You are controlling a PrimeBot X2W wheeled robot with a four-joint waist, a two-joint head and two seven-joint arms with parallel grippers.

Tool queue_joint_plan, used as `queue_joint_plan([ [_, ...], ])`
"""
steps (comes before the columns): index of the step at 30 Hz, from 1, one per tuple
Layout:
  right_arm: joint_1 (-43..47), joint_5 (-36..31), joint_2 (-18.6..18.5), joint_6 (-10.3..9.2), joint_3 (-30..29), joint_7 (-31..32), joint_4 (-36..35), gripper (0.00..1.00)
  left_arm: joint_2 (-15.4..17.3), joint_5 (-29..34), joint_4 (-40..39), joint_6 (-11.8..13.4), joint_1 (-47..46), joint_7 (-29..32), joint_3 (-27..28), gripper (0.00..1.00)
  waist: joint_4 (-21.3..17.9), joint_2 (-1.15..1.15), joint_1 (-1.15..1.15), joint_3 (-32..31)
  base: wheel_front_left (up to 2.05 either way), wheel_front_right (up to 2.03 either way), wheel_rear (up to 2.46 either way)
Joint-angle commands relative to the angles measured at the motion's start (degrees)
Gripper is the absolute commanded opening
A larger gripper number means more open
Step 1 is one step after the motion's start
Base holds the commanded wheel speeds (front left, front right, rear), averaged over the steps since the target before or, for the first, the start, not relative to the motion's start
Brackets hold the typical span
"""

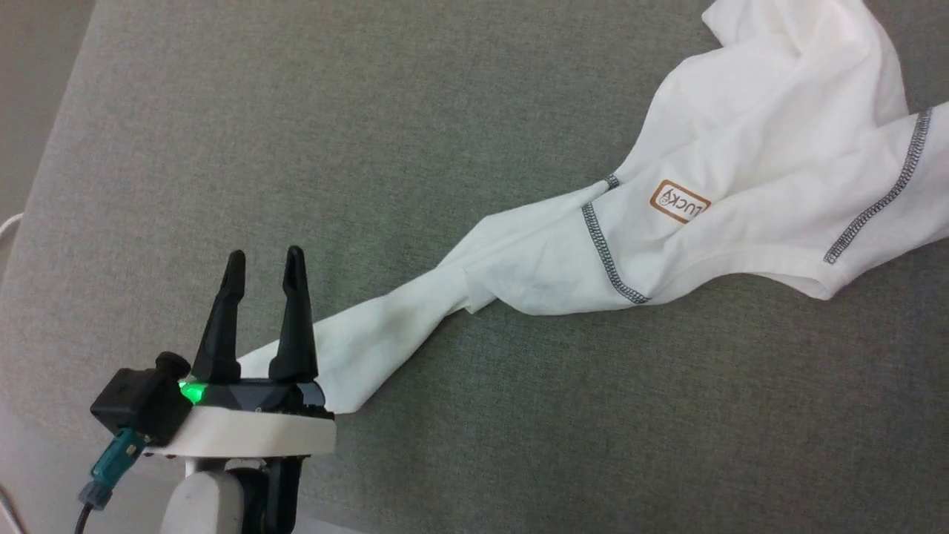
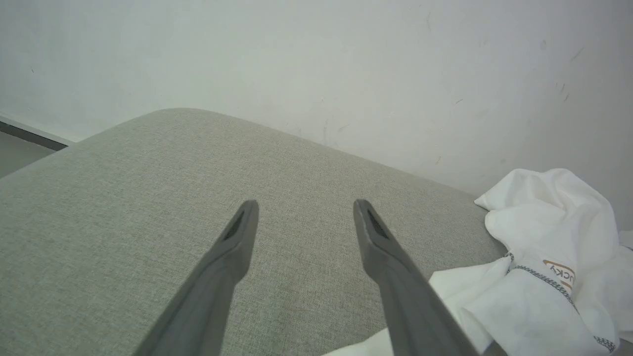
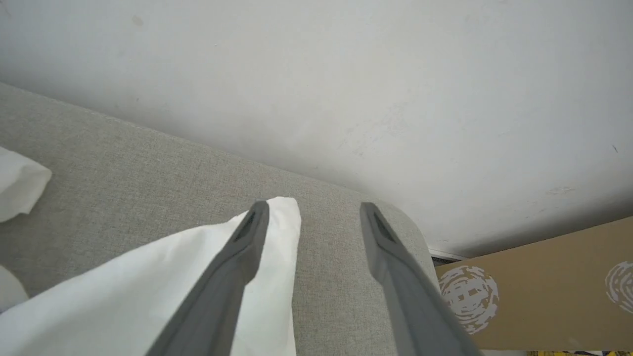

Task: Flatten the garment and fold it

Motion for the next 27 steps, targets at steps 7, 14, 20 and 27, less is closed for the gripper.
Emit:
queue_joint_plan([
  [7, 6.7, 4.4, 7.2, -0.12, -1.3, -7.9, -8.2, 1.0, -0.1, 1.4, -0.4, 0.1, 1.2, -0.3, 0.6, 1.0, -3.4, 0.0, 0.0, -6.0, 0.0, 0.0, 0.0],
  [14, 21.5, 8.5, 17.0, -0.12, 0.1, -16.4, -20.7, 1.0, -0.1, 2.3, -2.1, 0.4, 4.3, -0.3, 2.0, 1.0, -6.6, 0.0, 0.0, -10.2, 0.0, 0.0, 0.0],
  [20, 33.9, 11.4, 20.5, -0.12, 1.0, -24.7, -26.3, 1.0, -0.1, 2.4, -3.9, -0.1, 6.4, -0.3, 2.7, 1.0, -8.5, 0.0, 0.0, -11.7, 0.0, 0.0, 0.0],
  [27, 43.9, 22.9, 20.6, -0.12, 1.2, -33.6, -21.9, 1.0, -0.1, 2.8, -3.8, -0.6, 7.8, -0.3, 3.0, 1.0, -10.0, 0.0, 0.0, -12.0, 0.0, 0.0, 0.0],
])
